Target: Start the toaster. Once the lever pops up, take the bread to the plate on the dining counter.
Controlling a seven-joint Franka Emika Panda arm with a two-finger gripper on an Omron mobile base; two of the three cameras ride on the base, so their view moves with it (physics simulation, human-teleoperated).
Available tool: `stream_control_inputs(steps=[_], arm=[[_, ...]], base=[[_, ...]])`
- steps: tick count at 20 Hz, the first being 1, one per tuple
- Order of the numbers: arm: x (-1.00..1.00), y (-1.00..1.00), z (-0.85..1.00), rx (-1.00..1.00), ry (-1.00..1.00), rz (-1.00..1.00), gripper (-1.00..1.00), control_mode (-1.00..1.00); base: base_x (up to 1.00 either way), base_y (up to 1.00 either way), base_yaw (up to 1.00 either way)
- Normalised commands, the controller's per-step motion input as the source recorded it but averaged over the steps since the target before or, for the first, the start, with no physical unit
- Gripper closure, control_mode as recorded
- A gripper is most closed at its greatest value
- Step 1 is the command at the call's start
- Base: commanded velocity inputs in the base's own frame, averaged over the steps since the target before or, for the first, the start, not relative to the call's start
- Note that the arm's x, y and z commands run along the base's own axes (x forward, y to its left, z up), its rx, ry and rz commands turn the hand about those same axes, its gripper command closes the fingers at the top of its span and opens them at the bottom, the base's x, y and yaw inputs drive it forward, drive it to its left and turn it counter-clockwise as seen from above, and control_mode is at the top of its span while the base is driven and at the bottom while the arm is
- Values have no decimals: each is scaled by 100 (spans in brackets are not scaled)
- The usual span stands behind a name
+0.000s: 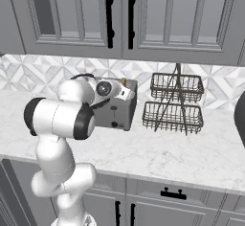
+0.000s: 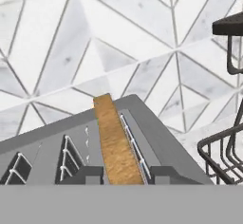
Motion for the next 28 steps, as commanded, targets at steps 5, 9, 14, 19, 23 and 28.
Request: stream_control_inputs(steps=[5, 9, 14, 19, 23, 28], arm=[[-18, -16, 74, -5, -11, 6, 100, -100], [-46, -13, 53, -6, -1, 3, 100, -100], [-66, -1, 90, -1, 0, 0, 100, -100], [-35, 0, 100, 0, 0, 1, 100, -100], [-38, 0, 100, 0, 1, 0, 100, -100], [-82, 0, 73, 0, 19, 0, 100, -100]], base=[[0, 0, 0], [0, 0, 0], [0, 0, 0], [0, 0, 0], [0, 0, 0], [0, 0, 0]])
